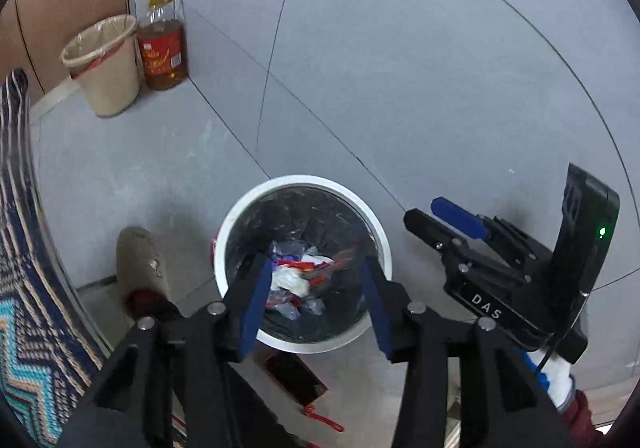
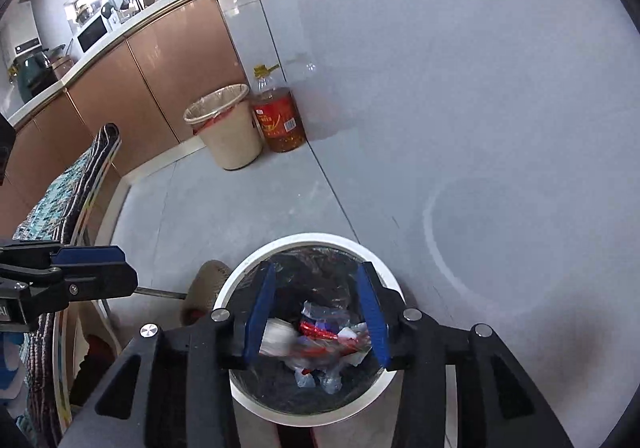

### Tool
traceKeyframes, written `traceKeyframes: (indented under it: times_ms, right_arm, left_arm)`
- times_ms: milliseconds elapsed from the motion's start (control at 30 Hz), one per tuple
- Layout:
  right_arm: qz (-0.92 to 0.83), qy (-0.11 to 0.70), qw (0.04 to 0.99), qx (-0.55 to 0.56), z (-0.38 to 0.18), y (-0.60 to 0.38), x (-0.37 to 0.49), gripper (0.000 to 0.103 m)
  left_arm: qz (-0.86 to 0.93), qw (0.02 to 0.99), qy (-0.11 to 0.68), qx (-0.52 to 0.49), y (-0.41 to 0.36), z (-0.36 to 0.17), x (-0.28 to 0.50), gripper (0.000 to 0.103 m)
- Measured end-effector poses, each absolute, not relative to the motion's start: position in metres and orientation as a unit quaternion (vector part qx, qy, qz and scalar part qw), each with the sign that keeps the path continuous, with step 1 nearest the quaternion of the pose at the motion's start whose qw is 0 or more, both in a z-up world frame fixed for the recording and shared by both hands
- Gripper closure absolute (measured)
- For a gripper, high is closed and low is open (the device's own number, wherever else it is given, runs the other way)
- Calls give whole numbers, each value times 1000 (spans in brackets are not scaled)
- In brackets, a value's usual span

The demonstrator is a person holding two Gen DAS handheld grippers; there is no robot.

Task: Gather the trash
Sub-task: 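Carry the tissue and red plastic over the bin and open both tools, then move both tools back toward the brown wrapper left on the cloth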

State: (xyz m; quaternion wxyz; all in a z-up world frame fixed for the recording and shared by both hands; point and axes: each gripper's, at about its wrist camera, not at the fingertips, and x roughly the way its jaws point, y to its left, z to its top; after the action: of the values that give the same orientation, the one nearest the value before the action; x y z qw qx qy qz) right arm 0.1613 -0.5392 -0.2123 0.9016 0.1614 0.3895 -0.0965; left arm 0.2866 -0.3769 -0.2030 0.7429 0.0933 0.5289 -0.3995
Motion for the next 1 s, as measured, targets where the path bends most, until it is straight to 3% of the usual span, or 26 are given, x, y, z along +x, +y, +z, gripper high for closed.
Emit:
traceKeyframes:
  times_ms: [233,633,1000]
  right_arm:
    - [-91,380,906,166,-198,-539,151,60]
    - [-105,326,925,162,-141,-520,122,43]
    - [-105,267,947,145,-82,-487,86,35]
  left_arm:
    - [-403,750,517,87,-359,-189,285,59]
    - [-404,794,449,73,-319,-126,255,54]
    - [-379,869,314,56,-256,-55,206,54]
